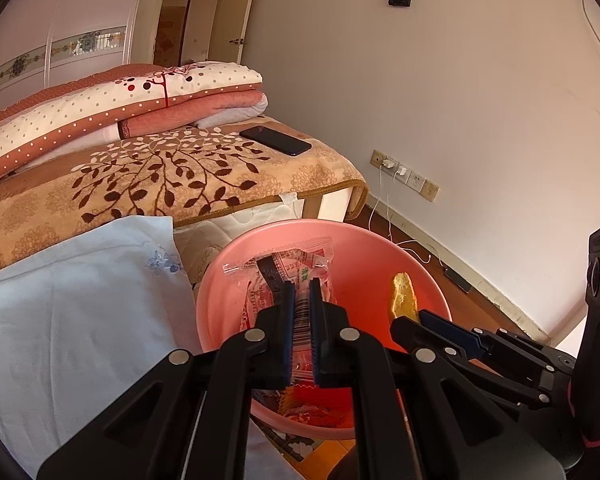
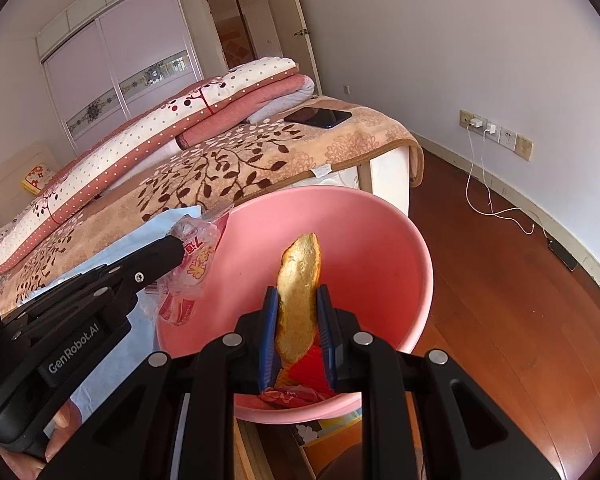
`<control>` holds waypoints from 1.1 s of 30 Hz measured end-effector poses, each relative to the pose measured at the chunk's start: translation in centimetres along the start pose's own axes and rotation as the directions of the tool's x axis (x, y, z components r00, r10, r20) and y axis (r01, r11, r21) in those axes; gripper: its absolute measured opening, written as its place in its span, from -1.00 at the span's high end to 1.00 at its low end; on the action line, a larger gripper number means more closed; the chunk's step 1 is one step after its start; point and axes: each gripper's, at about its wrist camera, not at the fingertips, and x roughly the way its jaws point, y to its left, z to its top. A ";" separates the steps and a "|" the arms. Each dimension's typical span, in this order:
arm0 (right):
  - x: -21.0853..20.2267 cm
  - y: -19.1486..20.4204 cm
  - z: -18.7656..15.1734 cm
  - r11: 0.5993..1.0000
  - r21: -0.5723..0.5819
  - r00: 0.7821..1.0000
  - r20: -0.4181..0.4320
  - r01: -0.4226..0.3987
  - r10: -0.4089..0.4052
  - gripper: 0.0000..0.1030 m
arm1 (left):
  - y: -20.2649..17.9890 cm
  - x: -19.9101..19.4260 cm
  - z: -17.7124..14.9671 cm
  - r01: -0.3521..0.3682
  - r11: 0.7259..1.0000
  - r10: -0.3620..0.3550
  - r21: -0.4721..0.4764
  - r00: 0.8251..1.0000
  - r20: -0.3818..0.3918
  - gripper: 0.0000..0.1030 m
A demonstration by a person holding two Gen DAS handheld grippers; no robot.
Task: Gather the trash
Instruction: 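Open the left tool to drop the wrapper while the right tool drops the peel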
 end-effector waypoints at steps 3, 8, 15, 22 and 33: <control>0.2 -0.3 0.0 1.000 0.006 1.000 -0.004 0.006 -0.006 0.64 | 0.0 0.4 0.0 0.001 1.000 -0.001 -0.001 1.000 -0.006 0.87; 0.3 -0.6 -0.1 1.000 0.010 1.000 -0.007 0.012 -0.012 0.64 | 0.1 0.6 -0.1 0.003 1.000 -0.003 -0.011 1.000 -0.001 0.87; 0.4 -0.9 -0.1 1.000 0.015 1.000 -0.010 0.015 -0.015 0.64 | 0.0 1.2 -0.2 0.000 1.000 -0.001 -0.016 0.999 -0.041 0.84; 0.5 -1.1 -0.2 1.000 0.021 1.000 -0.010 0.019 -0.019 0.64 | 0.2 1.2 -0.2 -0.005 0.999 0.004 -0.033 0.999 -0.045 0.58; 0.3 -1.1 -0.3 1.000 0.021 1.000 -0.003 0.020 -0.020 0.60 | 0.3 0.8 -0.2 -0.003 0.999 0.001 -0.043 0.999 -0.048 0.55</control>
